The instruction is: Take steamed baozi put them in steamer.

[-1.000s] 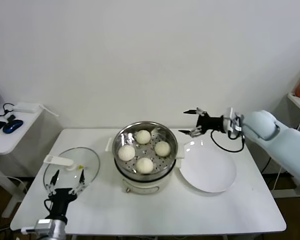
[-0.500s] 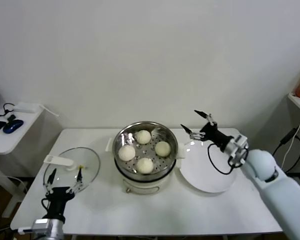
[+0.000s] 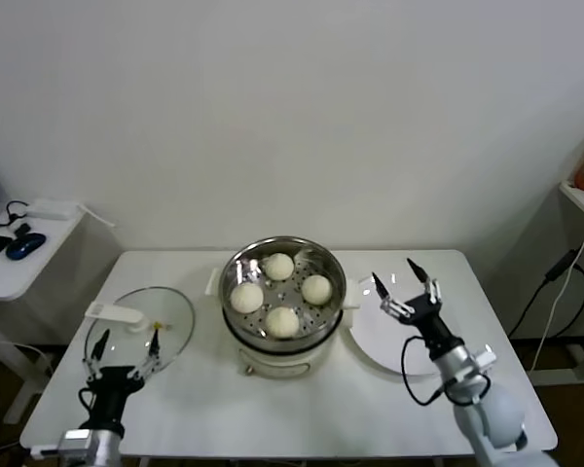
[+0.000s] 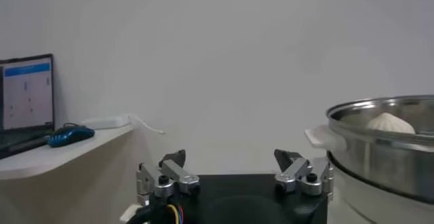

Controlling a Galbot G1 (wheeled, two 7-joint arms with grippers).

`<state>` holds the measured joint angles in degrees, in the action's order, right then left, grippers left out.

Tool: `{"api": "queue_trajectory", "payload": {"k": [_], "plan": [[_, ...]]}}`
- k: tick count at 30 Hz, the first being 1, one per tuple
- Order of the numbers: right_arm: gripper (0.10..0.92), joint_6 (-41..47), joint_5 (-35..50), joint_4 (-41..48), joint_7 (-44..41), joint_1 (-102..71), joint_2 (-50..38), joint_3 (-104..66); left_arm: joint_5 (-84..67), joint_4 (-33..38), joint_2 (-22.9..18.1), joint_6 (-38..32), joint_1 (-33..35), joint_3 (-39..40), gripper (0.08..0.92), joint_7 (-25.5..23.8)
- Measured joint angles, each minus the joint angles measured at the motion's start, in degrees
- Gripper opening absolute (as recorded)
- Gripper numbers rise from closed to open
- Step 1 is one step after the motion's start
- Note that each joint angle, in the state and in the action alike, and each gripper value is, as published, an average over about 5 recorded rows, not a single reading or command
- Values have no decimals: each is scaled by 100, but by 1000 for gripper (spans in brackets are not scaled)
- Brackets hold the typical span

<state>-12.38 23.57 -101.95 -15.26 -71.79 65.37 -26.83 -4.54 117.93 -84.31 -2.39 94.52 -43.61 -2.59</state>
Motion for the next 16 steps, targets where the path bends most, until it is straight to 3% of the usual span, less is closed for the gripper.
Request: {"api": "queue_trajectory", "payload": {"k": [16], "plan": [[823,-471,-169,-207,12,-1146,735,-224,-11,63,-81,-19,79,-81,823,-239]]}}
